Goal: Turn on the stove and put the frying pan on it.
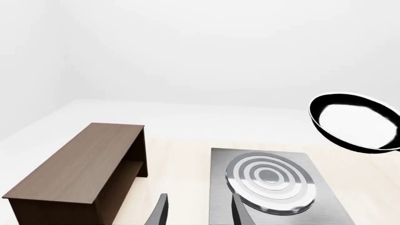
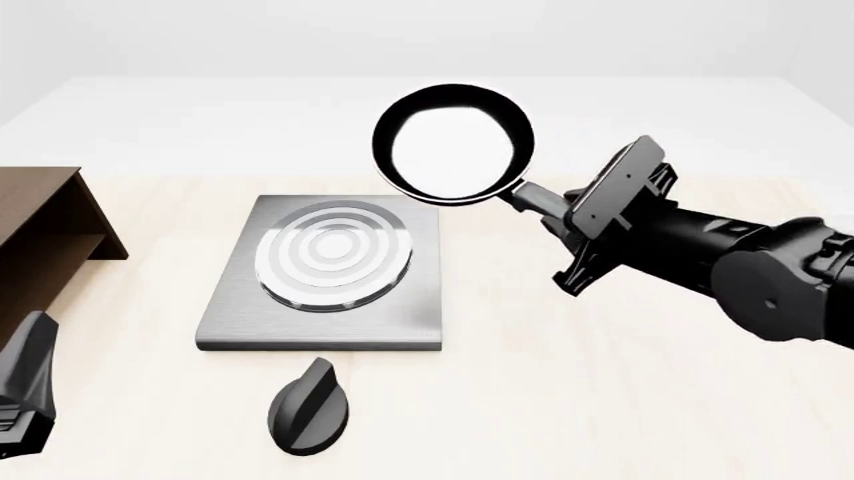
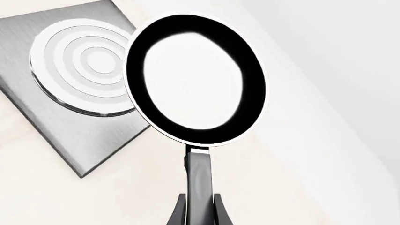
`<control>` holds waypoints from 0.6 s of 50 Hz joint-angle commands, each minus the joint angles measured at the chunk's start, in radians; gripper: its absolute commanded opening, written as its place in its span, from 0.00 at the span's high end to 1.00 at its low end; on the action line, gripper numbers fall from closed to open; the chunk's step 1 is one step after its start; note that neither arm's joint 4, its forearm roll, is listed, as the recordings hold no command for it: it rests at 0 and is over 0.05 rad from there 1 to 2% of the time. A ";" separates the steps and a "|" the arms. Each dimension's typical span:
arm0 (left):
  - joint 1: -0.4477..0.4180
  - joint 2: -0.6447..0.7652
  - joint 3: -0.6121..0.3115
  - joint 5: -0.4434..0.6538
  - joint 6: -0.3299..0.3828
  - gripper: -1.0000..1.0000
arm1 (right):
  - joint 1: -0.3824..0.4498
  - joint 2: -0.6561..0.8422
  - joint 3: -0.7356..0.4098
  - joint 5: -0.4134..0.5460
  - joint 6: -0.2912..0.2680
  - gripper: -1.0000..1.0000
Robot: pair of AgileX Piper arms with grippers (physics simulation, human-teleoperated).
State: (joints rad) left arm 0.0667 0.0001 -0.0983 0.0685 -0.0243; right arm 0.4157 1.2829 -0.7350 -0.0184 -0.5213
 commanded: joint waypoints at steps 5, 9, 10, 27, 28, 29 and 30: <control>-0.001 0.000 0.008 -0.004 0.001 0.00 | 0.208 0.155 -0.225 0.031 0.073 1.00; -0.003 0.000 0.008 -0.003 0.001 0.00 | 0.267 0.212 -0.244 0.020 0.063 1.00; -0.002 0.000 0.007 -0.003 0.001 0.00 | 0.278 0.224 -0.248 0.017 0.063 1.00; -0.001 0.000 0.024 -0.009 -0.006 0.00 | 0.307 0.400 -0.301 -0.040 0.154 1.00; 0.001 0.000 0.026 -0.010 -0.007 0.00 | 0.308 0.410 -0.302 -0.043 0.162 1.00; 0.001 0.000 0.026 -0.010 -0.010 0.00 | 0.306 0.420 -0.300 -0.049 0.166 1.00; 0.001 0.000 0.026 -0.009 -0.006 0.00 | 0.303 0.432 -0.296 -0.062 0.167 1.00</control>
State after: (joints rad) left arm 0.0673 0.0001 -0.0810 0.0612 -0.0300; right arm 0.7039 1.6310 -0.9927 -0.0287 -0.4037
